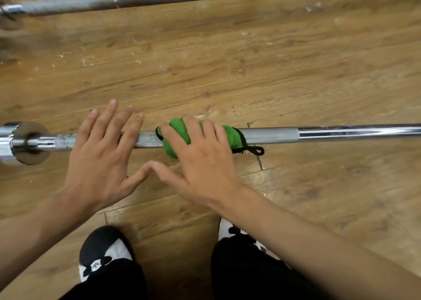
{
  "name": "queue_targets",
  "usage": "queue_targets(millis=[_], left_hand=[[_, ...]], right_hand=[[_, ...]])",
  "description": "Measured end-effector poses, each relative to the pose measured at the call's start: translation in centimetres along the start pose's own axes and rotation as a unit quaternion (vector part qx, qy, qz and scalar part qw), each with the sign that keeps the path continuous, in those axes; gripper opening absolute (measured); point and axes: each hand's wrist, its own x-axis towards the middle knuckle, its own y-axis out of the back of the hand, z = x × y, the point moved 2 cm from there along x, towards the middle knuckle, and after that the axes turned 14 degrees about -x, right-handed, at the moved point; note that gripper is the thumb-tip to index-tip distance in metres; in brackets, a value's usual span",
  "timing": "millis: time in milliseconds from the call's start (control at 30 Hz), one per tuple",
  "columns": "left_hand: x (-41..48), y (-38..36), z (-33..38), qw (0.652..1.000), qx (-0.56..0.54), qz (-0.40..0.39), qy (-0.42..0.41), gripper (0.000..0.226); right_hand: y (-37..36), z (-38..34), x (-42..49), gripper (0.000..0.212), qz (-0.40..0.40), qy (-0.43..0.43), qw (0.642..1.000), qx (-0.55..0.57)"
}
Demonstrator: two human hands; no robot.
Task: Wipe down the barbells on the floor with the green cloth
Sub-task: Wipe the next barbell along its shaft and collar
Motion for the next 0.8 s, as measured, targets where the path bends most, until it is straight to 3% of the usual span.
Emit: queue_targets(millis=[100, 267, 400, 600, 733, 800], left_hand=[[0.9, 0.2, -0.5, 1.0, -0.007, 0.001, 0.003, 0.086], [1.9, 0.0, -1.0, 1.0, 0.001, -0.011, 0.006, 0.09], [2.9, 0.0, -1.1, 1.0, -0.01, 0.001, 0.019, 0.085], [4.3, 0.3, -2.1, 1.0, -0.025, -0.01, 0.001, 0.081], [4.7, 0.9, -3.3, 0.998, -0.056, -0.028, -0.033, 0.074], [4.6, 1.1, -3.8, 0.996, -0.064, -0.035, -0.042, 0.072]], right_hand=[[-0.6, 5.9, -1.7, 0.062, 0.036, -0.004, 0.999, -0.018], [-0.8, 15.6, -6.4, 0.063, 0.064, -0.172, 0.981, -0.067], [-0.8, 12.7, -3.4, 0.071, 0.078, -0.28, 0.956, -0.026], [-1.4, -1.1, 3.9, 0.07, 0.019, -0.044, 0.999, 0.0], [-1.8, 2.6, 4.2, 0.069, 0.039, 0.054, 0.998, -0.003], [-2.1, 7.0, 2.7, 0.072, 0.058, 0.012, 0.998, -0.024]])
